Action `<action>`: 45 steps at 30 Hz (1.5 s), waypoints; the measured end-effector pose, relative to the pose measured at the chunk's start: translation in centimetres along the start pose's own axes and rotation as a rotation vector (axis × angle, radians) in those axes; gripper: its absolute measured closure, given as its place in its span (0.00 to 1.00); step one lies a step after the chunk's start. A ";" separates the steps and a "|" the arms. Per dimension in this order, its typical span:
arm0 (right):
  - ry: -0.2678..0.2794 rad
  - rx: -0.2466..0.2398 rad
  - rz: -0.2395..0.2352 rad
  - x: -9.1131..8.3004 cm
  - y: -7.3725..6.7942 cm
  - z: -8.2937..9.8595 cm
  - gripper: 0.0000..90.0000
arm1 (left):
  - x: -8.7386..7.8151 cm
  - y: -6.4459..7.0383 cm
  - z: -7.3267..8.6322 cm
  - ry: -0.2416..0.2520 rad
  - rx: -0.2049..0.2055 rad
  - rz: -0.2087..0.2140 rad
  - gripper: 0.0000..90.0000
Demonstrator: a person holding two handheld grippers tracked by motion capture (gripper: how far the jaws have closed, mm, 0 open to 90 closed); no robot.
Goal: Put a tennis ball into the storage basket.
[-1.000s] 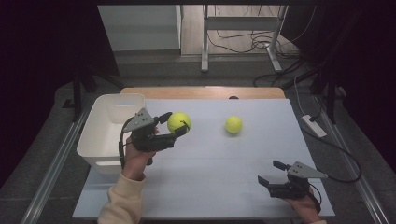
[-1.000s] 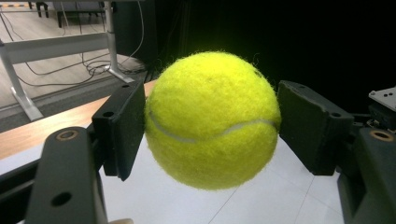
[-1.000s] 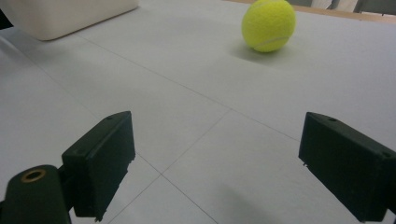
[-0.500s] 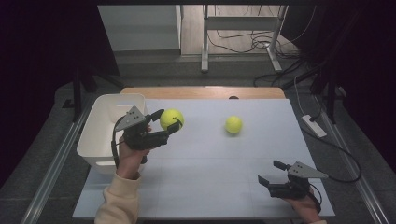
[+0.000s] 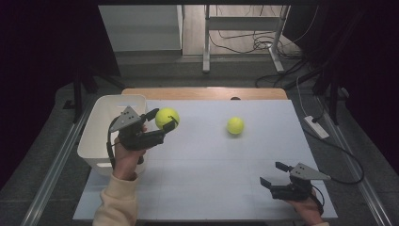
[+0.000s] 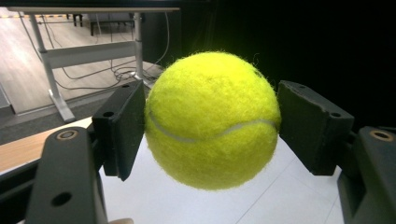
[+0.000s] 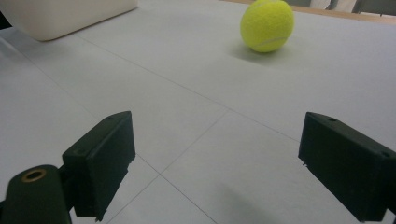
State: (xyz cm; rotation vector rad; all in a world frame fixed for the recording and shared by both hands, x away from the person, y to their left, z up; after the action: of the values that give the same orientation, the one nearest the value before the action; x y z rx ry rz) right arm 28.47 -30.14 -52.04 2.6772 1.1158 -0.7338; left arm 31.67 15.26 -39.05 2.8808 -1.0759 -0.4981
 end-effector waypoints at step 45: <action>0.013 0.014 0.003 -0.4 0.3 -0.1 0.12 | -2.4 -4.4 -0.5 -0.010 -0.066 -0.181 0.31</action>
State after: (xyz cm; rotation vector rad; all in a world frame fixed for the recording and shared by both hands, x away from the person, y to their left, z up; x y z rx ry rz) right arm 28.49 -30.63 -51.77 2.6985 1.1129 -0.7268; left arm 32.87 20.08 -38.51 2.9346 -0.7881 -0.5450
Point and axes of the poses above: each handheld gripper's, and its own axes: x roughly forward along the jaws, z roughly out of its underside, y roughly to its right, the point moved 3 cm from there along x, roughly forward along the jaws, and after that the axes turned 4 degrees about -y, right-handed, at the moved point
